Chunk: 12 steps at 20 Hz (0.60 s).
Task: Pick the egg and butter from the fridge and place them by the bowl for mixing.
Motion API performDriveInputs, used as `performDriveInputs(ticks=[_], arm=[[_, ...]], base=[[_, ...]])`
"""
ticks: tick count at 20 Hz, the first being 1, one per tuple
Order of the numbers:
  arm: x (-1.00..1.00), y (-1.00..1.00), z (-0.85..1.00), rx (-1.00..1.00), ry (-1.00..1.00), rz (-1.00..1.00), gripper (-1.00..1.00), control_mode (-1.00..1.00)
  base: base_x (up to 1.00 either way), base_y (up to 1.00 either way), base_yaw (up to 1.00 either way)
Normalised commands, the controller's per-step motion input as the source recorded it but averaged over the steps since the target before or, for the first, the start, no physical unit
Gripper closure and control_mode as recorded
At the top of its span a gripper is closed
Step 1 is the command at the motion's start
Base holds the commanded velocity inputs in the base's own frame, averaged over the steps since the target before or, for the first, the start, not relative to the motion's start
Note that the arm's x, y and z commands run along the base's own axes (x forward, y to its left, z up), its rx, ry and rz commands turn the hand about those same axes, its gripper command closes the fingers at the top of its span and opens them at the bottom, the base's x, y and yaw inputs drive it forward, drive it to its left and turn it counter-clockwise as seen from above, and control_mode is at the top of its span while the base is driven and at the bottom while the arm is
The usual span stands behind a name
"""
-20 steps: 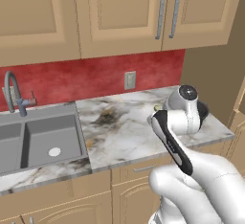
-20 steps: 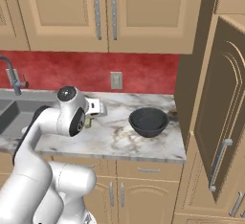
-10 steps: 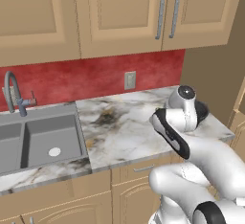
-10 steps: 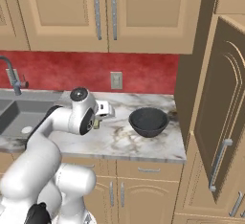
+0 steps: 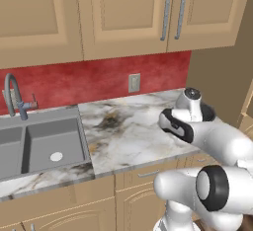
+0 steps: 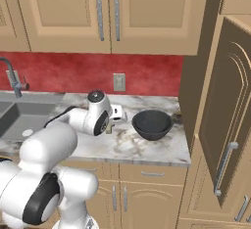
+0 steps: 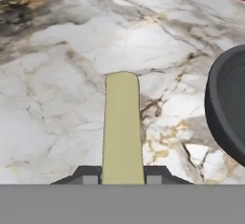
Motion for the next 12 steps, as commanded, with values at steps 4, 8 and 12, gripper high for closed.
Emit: performDriveInputs(ticks=[4, 8, 12], arm=[[0.3, 0.0, -0.09, -0.02, 0.04, 0.0, 1.0, -1.0], [0.24, 0.0, -0.18, -0.05, 0.0, 0.0, 1.0, -1.0], [0.15, -0.04, -0.25, -0.05, 0.0, 0.0, 1.0, -1.0]], base=[[0.0, 0.0, 0.0], [0.0, 0.0, 0.0], [0.0, 0.0, 0.0]])
